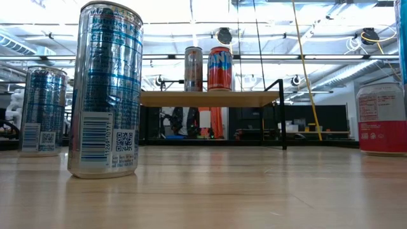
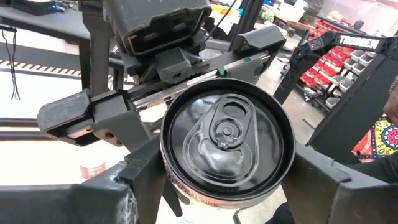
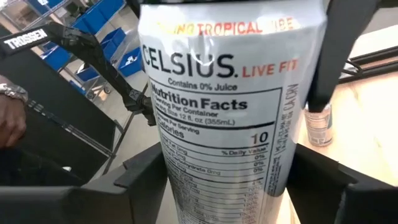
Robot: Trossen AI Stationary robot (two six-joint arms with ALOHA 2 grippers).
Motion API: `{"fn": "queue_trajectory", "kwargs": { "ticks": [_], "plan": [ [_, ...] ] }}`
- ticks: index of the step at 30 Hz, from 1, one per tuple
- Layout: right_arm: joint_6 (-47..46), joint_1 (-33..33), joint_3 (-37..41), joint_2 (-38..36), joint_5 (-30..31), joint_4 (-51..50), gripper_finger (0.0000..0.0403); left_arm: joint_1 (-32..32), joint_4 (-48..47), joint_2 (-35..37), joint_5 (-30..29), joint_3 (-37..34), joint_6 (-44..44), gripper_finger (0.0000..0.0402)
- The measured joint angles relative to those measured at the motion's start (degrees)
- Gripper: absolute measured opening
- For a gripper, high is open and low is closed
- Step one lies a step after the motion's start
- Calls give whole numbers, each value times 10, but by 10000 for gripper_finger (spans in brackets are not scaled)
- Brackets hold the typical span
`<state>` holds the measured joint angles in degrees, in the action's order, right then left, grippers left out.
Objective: Place canned beverage on shelf
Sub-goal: Put the white and yellow soda can aligned with the other white and yellow soda cans on the shelf
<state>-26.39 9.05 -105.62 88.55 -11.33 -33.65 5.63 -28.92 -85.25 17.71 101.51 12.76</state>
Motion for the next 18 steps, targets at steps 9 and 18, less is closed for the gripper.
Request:
{"fn": "queue_trajectory", "kwargs": {
  "ticks": [9,18],
  "plan": [
    [-46,-2,-1,0,23,-22,320,0,-7,0,-9,0,19,257],
    [-46,0,-1,-3,30,-54,347,1,-10,-1,-34,0,34,256]
  ]
}}
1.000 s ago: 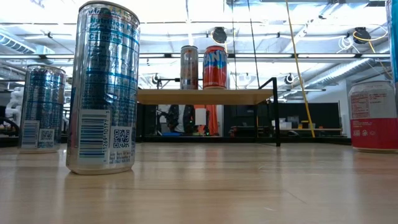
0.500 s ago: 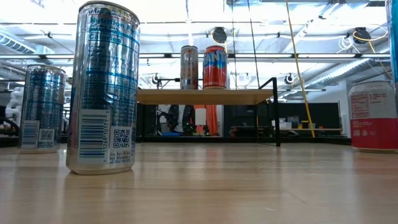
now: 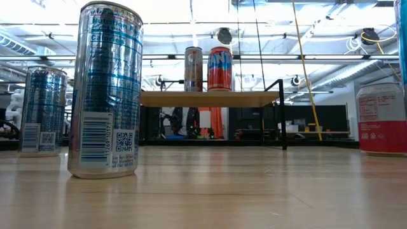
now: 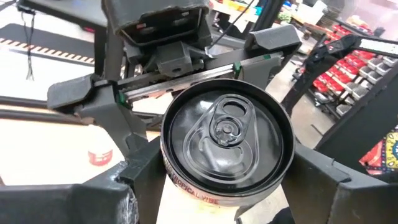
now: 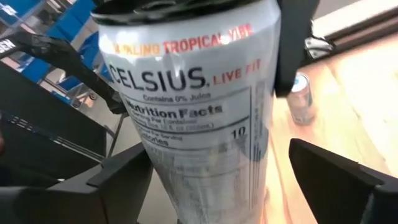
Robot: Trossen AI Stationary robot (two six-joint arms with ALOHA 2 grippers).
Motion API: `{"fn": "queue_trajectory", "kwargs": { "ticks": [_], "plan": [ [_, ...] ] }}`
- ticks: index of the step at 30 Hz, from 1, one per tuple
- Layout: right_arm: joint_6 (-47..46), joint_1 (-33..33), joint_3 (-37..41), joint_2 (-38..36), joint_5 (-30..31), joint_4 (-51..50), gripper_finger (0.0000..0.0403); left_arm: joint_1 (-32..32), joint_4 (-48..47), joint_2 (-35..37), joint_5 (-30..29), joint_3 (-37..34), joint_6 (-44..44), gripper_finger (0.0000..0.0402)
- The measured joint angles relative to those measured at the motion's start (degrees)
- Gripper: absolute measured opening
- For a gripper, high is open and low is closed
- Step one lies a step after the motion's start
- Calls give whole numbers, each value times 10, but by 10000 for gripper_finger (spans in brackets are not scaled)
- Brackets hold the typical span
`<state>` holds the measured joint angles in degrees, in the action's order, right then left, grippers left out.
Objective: Place canned beverage on shelf
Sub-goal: Put the white and yellow soda can aligned with the other white and yellow soda cans on the shelf
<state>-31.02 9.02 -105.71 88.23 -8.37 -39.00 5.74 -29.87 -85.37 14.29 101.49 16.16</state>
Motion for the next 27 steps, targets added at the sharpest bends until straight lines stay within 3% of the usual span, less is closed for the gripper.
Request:
{"fn": "queue_trajectory", "kwargs": {
  "ticks": [9,17,27],
  "plan": [
    [-39,1,0,0,11,-66,356,0,-40,0,-41,0,28,256],
    [-40,31,1,0,110,-68,397,0,-58,1,-128,0,127,256],
    [-25,45,1,1,236,-52,395,0,-48,1,-176,0,180,256]
  ]
}}
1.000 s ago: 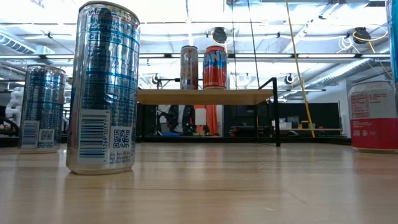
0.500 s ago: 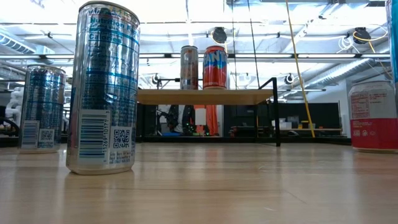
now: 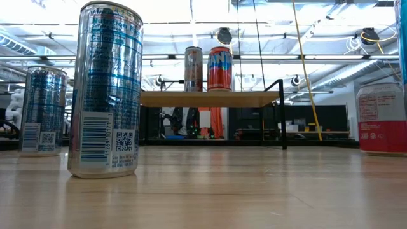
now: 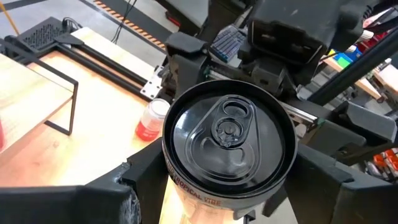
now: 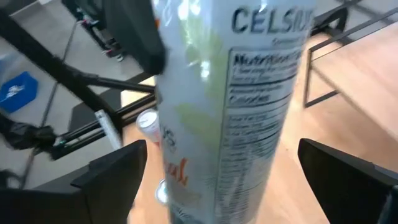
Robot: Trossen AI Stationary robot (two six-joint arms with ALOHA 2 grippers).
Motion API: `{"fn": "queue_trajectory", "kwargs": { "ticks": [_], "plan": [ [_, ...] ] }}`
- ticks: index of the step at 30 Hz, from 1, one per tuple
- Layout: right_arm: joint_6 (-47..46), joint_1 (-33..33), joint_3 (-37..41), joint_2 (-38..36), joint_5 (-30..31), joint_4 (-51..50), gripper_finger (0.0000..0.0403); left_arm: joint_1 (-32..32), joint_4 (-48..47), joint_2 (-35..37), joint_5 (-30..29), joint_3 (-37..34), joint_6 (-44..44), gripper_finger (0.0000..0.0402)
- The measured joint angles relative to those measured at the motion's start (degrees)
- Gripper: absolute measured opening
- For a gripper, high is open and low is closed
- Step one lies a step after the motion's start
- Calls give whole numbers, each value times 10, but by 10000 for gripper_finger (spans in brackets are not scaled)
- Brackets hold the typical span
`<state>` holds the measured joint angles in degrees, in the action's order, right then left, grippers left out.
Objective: Place canned beverage on shelf
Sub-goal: Put the white and yellow soda can aligned with the other white and yellow soda cans on the shelf
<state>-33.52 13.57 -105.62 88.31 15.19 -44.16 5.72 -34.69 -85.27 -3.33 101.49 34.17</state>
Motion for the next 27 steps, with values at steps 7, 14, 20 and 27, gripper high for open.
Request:
{"fn": "queue_trajectory", "kwargs": {
  "ticks": [7,14,20,27],
  "plan": [
    [21,-7,0,4,-4,2,394,0,12,0,0,0,0,256],
    [28,-19,1,14,-34,2,393,0,48,1,-2,1,-5,256],
    [27,-20,1,14,-33,2,392,0,41,1,-8,1,-5,256],
    [28,-20,0,14,-49,2,339,0,38,1,-8,1,-17,256]
  ]
}}
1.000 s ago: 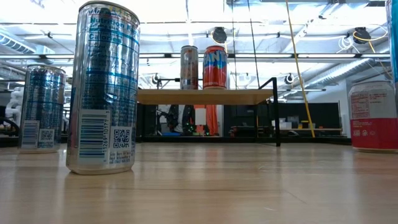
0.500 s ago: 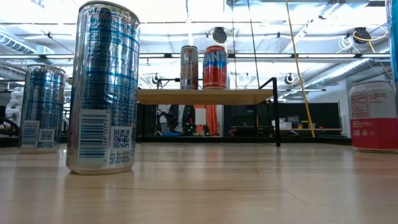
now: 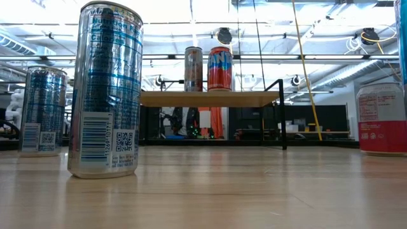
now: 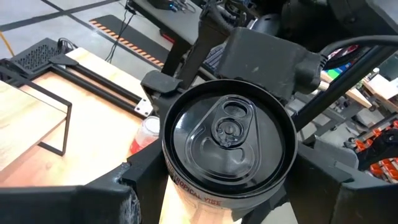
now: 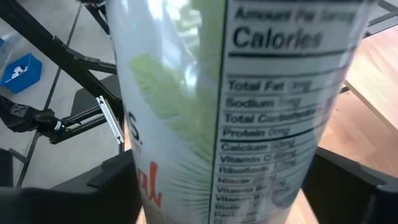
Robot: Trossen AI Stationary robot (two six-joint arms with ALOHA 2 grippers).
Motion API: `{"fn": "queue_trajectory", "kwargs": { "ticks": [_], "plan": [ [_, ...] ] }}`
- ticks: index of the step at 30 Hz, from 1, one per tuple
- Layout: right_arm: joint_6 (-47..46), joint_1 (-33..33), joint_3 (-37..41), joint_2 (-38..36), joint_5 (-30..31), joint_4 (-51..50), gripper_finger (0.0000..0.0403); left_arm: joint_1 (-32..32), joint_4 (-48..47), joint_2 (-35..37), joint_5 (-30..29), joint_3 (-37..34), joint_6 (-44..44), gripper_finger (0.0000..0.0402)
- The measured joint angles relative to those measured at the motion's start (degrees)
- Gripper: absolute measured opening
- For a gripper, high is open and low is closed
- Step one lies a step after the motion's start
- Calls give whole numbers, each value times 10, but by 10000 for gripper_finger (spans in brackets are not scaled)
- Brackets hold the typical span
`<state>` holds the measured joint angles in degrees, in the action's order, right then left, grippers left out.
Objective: Place canned beverage on shelf
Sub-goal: Put the white and yellow soda can aligned with the other white and yellow soda cans on the shelf
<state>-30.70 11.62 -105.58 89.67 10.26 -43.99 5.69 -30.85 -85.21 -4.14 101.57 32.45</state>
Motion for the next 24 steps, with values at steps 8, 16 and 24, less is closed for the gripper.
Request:
{"fn": "queue_trajectory", "kwargs": {
  "ticks": [8,16,24],
  "plan": [
    [13,0,0,0,-1,1,242,0,-3,0,4,0,-4,256],
    [21,0,0,0,0,-1,233,-1,-9,0,12,0,-43,274],
    [29,0,0,0,-58,9,237,-12,-17,11,104,0,-107,345]
  ]
}}
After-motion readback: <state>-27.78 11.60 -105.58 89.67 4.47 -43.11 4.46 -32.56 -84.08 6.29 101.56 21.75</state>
